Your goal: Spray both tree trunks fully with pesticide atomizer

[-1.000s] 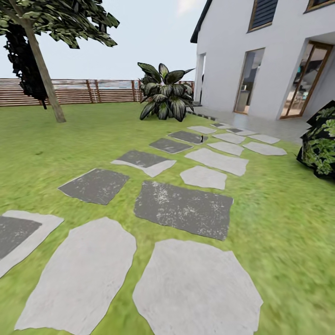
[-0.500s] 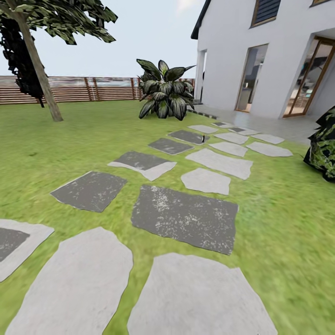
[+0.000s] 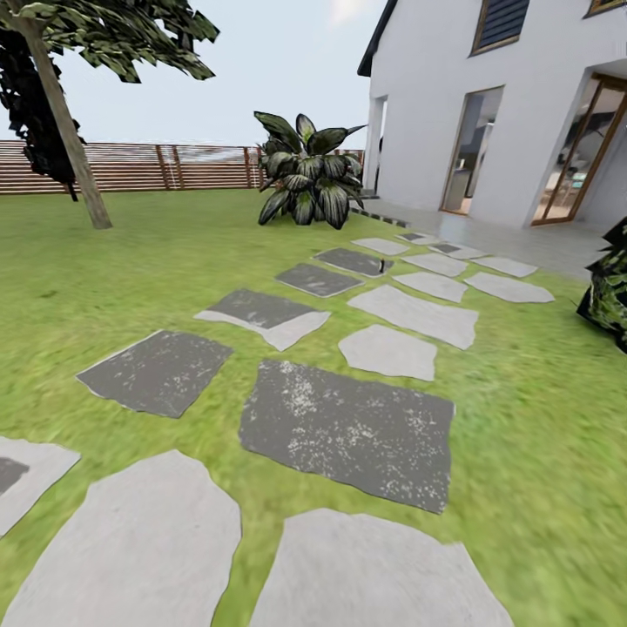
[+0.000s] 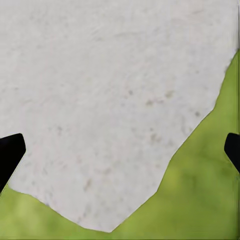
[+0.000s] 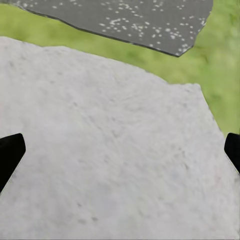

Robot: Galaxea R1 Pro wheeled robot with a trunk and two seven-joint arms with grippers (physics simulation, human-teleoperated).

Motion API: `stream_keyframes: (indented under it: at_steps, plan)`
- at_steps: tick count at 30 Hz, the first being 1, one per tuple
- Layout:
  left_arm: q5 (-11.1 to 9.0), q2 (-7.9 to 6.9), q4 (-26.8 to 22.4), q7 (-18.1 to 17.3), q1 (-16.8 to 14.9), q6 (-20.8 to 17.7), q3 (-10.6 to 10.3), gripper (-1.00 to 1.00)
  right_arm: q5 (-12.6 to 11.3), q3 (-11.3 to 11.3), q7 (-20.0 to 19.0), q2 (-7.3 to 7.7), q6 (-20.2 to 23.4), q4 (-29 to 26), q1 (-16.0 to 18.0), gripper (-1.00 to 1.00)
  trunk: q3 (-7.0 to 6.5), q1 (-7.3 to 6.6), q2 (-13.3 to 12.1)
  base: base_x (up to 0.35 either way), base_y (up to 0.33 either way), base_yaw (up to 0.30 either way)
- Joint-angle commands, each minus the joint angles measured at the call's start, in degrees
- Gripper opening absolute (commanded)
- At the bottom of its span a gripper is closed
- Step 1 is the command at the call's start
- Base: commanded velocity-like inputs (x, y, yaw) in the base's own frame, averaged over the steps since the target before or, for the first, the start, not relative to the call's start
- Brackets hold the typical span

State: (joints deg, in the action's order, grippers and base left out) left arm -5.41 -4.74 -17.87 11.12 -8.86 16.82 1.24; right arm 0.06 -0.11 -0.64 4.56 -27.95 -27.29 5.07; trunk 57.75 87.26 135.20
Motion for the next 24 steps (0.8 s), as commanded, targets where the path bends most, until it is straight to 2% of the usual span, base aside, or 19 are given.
stream_keyframes:
  at_steps: [1,13,24]
  plan:
    - [-0.57,-0.01,0.03,-0.05,-0.02,0.23,-0.09,1.00,0.01,-0.03,-0.07,0.01,-0.17,0.04,0.03,1.00,0.05,0.02,0.02,0.340,0.000,-0.102]
    - [-0.57,-0.01,0.03,-0.05,-0.02,0.23,-0.09,1.00,0.02,-0.07,-0.07,0.01,-0.17,0.04,0.03,1.00,0.05,0.02,0.02,0.340,0.000,-0.259]
    - [-0.57,-0.01,0.03,-0.05,-0.02,0.23,-0.09,1.00,0.02,-0.07,-0.07,0.01,-0.17,0.08,0.03,1.00,0.05,0.02,0.02,0.340,0.000,-0.040]
